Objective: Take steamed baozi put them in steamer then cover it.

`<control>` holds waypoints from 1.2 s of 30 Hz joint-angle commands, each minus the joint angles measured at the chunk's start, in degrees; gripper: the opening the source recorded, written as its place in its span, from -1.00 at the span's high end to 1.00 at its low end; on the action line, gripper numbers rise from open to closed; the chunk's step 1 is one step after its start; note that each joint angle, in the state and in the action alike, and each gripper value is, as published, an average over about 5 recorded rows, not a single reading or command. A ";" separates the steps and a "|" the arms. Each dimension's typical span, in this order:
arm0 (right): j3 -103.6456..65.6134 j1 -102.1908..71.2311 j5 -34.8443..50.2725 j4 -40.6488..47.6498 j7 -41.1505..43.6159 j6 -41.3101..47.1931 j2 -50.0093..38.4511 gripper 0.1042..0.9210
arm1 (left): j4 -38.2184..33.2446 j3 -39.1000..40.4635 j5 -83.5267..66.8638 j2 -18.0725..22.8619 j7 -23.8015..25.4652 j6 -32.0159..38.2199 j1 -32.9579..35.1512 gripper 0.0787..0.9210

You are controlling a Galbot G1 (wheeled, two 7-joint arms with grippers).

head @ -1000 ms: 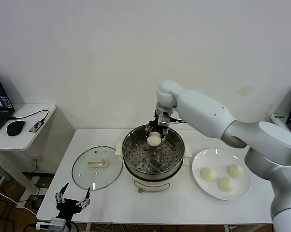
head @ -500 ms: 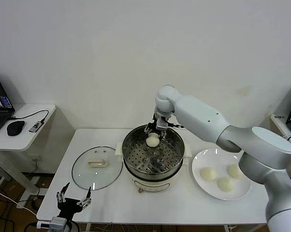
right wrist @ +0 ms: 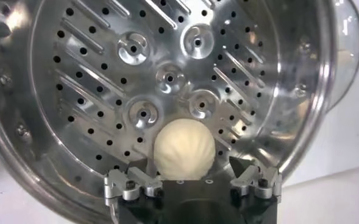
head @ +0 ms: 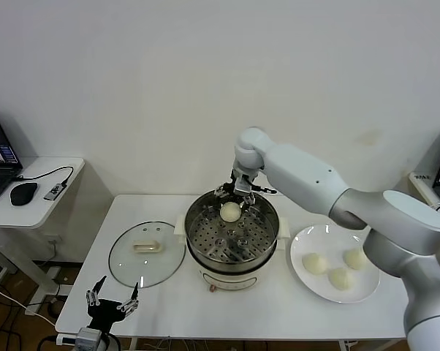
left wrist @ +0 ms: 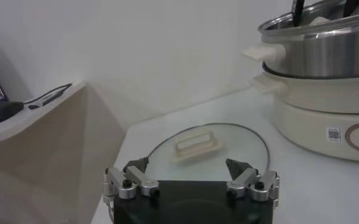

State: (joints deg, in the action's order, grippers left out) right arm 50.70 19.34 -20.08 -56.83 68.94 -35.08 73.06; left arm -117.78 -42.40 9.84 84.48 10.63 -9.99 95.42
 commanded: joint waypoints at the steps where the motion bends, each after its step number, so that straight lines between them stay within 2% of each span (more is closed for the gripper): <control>1: 5.28 9.40 24.35 -11.22 2.41 16.14 -10.84 -0.76 | -0.21 -0.03 -0.01 -0.01 0.03 -0.03 0.03 -0.77; 4: 7.55 13.19 31.73 -14.76 -0.31 22.01 -16.88 -0.76 | -0.70 -0.05 -0.08 -0.06 0.07 -0.11 0.12 -0.77; 10: 11.82 17.81 37.86 -22.46 -4.56 35.26 -29.55 -0.76 | -1.62 0.53 -0.27 -0.32 -0.07 -0.92 0.10 -0.77; 16: 13.63 18.05 37.28 -29.32 -2.33 56.03 -39.95 -0.76 | -1.82 0.91 -0.27 -1.31 0.21 -1.60 0.11 -0.77; 22: 11.47 11.67 32.12 -34.37 1.67 67.27 -45.17 -0.76 | -2.57 1.30 -0.31 -1.67 0.35 -2.43 0.54 -0.77; 27: 6.12 2.76 25.73 -36.86 5.05 70.69 -46.07 -0.76 | -3.30 1.46 -0.38 -1.72 0.07 -2.42 1.36 -0.77; 36: -0.53 -10.55 15.82 -36.37 2.38 69.78 -44.46 -0.76 | -4.44 1.22 -0.42 -1.50 0.24 -2.64 2.21 -0.77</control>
State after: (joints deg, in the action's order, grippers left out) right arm 55.31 20.38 3.49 -90.18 71.05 27.64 31.71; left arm -121.90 -41.19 9.42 83.11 10.88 -12.53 97.49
